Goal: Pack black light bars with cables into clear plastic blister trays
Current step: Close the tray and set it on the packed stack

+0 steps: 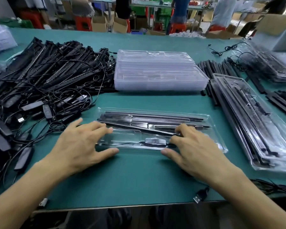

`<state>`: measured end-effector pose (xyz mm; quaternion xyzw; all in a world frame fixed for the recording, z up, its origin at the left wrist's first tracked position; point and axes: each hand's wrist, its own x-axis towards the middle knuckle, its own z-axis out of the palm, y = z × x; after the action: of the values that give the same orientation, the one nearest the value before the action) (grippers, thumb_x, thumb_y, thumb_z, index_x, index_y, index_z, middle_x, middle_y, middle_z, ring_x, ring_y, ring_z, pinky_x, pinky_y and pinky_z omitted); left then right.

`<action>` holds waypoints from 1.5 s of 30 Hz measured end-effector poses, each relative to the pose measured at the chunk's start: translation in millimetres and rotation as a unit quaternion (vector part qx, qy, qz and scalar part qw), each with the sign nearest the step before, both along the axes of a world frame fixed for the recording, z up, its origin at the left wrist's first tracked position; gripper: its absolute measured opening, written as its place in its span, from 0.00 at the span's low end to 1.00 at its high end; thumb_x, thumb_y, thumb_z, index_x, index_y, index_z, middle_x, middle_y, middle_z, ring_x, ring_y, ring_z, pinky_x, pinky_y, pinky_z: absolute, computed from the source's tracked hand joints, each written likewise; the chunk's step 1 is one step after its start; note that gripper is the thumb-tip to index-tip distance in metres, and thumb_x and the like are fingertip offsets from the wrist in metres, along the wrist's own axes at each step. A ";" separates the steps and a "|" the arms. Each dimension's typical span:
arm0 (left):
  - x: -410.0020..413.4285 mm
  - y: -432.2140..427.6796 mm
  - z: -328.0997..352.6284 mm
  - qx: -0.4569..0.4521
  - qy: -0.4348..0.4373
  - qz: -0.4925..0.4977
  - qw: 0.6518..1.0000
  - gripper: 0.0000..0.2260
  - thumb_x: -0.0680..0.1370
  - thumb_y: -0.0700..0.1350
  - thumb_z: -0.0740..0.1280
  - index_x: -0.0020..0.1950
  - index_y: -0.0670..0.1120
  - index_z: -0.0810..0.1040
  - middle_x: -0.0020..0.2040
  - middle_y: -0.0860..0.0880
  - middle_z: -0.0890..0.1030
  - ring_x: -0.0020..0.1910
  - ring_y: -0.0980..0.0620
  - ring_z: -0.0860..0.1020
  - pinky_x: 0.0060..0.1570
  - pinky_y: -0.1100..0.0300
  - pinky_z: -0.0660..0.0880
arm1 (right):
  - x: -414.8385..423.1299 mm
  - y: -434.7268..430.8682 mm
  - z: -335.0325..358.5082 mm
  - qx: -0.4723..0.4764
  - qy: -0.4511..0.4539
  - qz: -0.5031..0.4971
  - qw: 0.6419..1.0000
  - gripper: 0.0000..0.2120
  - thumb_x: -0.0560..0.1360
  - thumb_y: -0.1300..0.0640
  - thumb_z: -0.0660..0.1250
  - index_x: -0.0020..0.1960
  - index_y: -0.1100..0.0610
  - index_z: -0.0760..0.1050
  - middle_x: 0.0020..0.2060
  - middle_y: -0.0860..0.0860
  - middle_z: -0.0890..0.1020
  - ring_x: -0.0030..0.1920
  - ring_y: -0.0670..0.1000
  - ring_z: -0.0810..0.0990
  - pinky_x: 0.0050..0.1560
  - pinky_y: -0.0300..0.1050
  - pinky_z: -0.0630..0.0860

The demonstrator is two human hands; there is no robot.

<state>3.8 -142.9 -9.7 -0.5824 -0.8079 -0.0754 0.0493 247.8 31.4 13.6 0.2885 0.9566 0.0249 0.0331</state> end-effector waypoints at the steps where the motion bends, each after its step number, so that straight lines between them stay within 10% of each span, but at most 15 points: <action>1: 7.7 7.5 5.4 0.009 0.030 -0.005 1.000 0.33 0.69 0.75 0.55 0.56 0.52 0.83 0.57 0.54 0.81 0.57 0.49 0.80 0.67 0.44 0.68 | -3.2 -1.1 -0.4 -0.009 0.009 -0.001 1.000 0.30 0.74 0.29 0.46 0.56 0.47 0.75 0.55 0.46 0.71 0.59 0.50 0.70 0.55 0.44 0.69; 12: 52.4 72.5 -24.0 0.102 -0.004 -0.147 0.984 0.24 0.75 0.69 0.61 0.59 0.53 0.80 0.51 0.55 0.80 0.53 0.49 0.76 0.55 0.51 0.74 | -19.1 12.3 -9.5 -0.027 0.005 0.008 1.000 0.27 0.72 0.28 0.54 0.68 0.34 0.59 0.48 0.47 0.59 0.51 0.55 0.68 0.52 0.52 0.70; 30: 54.5 71.8 -32.8 0.183 0.019 -0.147 0.972 0.18 0.76 0.65 0.65 0.55 0.55 0.83 0.41 0.55 0.79 0.48 0.50 0.77 0.47 0.54 0.75 | -29.6 12.9 7.3 -0.124 -0.003 0.064 0.990 0.23 0.72 0.39 0.53 0.63 0.43 0.75 0.55 0.45 0.74 0.57 0.51 0.73 0.60 0.50 0.71; 35: 53.5 69.6 -32.2 0.171 0.026 -0.143 0.974 0.18 0.74 0.65 0.65 0.53 0.54 0.83 0.42 0.55 0.80 0.48 0.49 0.78 0.48 0.53 0.75 | -63.0 44.2 18.4 -0.164 0.010 0.042 0.985 0.04 0.72 0.47 0.70 0.44 0.46 0.80 0.41 0.45 0.82 0.47 0.50 0.79 0.45 0.45 0.74; 45: 54.3 69.1 -28.8 0.172 0.013 -0.138 0.975 0.19 0.74 0.65 0.64 0.51 0.54 0.83 0.41 0.55 0.81 0.49 0.49 0.78 0.48 0.54 0.75 | -120.9 63.8 32.8 -0.197 -0.174 0.020 0.965 0.15 0.63 0.48 0.81 0.37 0.58 0.79 0.25 0.51 0.82 0.32 0.51 0.84 0.36 0.45 0.83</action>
<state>58.1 -73.7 -38.5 -0.6723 -0.6939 -0.2111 0.1483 126.9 95.1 46.4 0.2486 0.9276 -0.1138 0.2545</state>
